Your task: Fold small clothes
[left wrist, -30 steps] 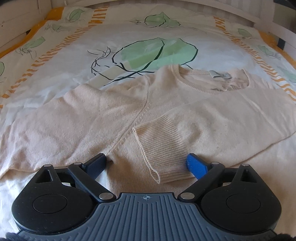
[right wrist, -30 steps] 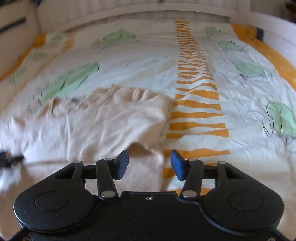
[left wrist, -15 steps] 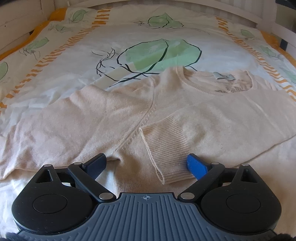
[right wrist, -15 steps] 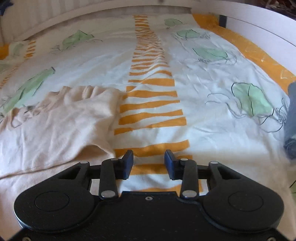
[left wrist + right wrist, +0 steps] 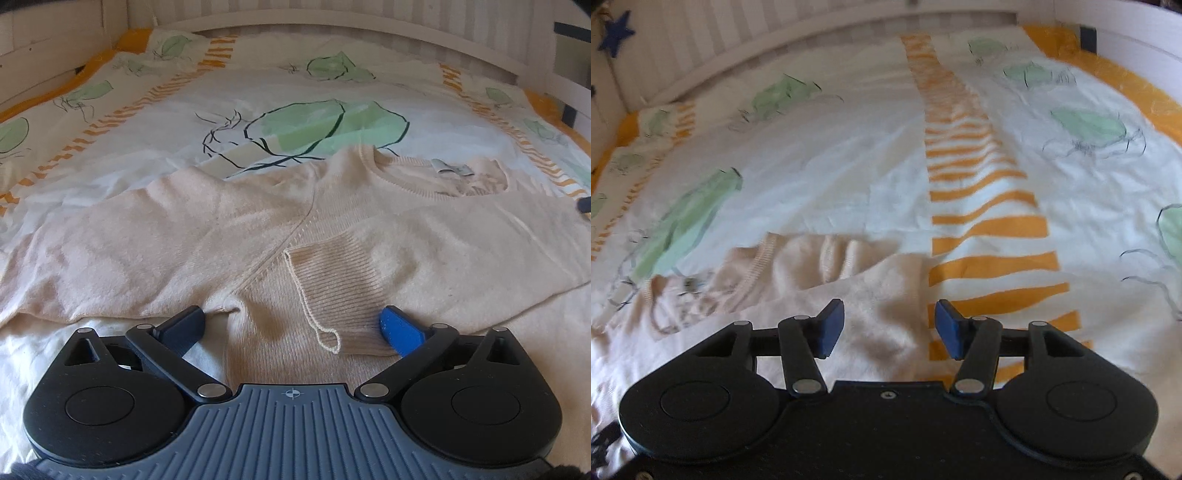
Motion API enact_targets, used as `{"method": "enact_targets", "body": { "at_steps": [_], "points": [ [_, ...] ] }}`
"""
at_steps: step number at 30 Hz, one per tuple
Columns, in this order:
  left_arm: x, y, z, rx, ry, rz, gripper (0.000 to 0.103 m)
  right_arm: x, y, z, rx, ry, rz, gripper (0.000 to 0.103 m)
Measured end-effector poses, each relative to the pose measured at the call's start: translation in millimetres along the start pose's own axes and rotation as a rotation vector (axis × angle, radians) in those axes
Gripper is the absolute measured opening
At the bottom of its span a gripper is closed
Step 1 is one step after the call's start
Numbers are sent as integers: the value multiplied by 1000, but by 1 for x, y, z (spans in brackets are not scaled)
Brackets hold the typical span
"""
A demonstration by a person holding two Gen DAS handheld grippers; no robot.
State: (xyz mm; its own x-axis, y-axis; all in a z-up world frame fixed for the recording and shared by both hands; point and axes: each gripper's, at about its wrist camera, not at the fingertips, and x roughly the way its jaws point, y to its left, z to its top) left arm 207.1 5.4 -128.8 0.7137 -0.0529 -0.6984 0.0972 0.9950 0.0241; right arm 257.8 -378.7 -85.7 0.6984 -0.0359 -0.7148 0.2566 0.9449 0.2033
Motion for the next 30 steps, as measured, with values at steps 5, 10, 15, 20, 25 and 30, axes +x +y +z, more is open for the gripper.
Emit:
{"method": "enact_targets", "body": {
  "at_steps": [5,10,15,20,25,30],
  "points": [
    [-1,2,-3,-25,-25,-2,103,14,7,-6,-82,13,-56,11],
    [0,0,-4,-21,-35,5,103,18,-8,-5,-35,-8,-96,10],
    [0,0,-5,-23,-35,2,103,-15,4,-7,-47,-108,-98,32],
    [-1,-1,-6,-23,-38,12,103,-67,24,-31,-45,-172,-22,82],
    [-2,-1,-7,-24,-44,14,103,-95,51,-75,-46,-101,67,93],
    [-2,1,-6,-33,-43,3,103,-104,78,-118,-29,-47,123,101]
  ]
}}
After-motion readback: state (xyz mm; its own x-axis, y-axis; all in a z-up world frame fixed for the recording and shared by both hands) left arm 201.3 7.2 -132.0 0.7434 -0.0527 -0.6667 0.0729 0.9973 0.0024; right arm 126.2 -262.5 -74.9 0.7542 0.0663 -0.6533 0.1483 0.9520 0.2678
